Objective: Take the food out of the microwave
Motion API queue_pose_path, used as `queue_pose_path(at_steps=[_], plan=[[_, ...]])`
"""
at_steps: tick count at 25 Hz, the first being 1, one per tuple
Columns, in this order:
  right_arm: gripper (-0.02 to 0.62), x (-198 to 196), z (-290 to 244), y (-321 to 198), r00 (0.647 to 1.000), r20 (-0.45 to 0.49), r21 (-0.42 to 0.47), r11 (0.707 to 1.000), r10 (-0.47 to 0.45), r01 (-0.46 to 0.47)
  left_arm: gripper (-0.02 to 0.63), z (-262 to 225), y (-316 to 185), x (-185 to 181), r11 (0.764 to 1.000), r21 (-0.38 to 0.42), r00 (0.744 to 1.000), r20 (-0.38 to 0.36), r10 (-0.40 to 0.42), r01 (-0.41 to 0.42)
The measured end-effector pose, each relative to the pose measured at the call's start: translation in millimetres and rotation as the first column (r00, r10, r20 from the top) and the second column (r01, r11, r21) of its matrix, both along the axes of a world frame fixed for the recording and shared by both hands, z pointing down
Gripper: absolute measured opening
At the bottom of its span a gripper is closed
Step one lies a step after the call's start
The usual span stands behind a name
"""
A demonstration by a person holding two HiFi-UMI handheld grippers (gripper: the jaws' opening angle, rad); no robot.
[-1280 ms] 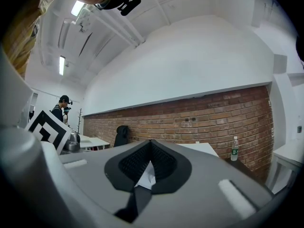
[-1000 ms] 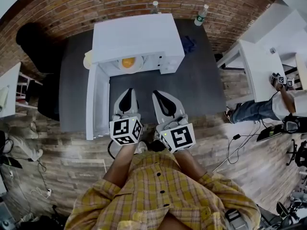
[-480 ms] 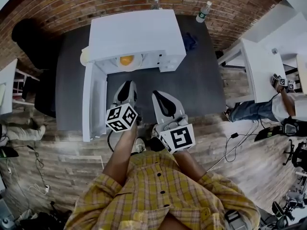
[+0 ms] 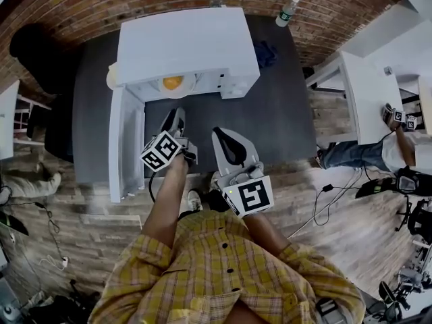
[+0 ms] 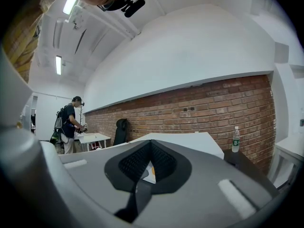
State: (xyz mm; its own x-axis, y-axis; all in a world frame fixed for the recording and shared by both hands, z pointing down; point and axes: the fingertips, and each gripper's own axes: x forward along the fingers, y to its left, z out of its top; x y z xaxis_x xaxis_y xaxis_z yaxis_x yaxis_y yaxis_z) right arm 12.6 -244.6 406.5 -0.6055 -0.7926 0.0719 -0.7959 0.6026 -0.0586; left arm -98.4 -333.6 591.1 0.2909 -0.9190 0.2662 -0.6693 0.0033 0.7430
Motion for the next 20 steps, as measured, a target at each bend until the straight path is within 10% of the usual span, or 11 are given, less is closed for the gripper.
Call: queue_pose_path(at_steps=[5, 10, 20], plan=[[0.003, 4.6, 4.3, -7.7, 1.000, -0.008, -0.006, 1.000, 0.001, -0.001, 0.107, 28.1, -16.2, -3.6, 0.997, -0.058, 0.987, -0.152, -0.050, 0.041], [0.003, 10.4, 9.5, -12.2, 1.000, -0.013, -0.022, 1.000, 0.001, -0.001, 0.107, 53.4, -25.0, -7.6, 0.987, -0.132, 0.920, -0.366, -0.139, 0.096], [0.003, 0.1, 17.2, -22.6, 1.000, -0.022, -0.025, 1.000, -0.012, 0.012, 0.107, 81.6, -47.9, -21.2, 0.967, -0.163, 0.811, -0.527, -0.255, 0.198]])
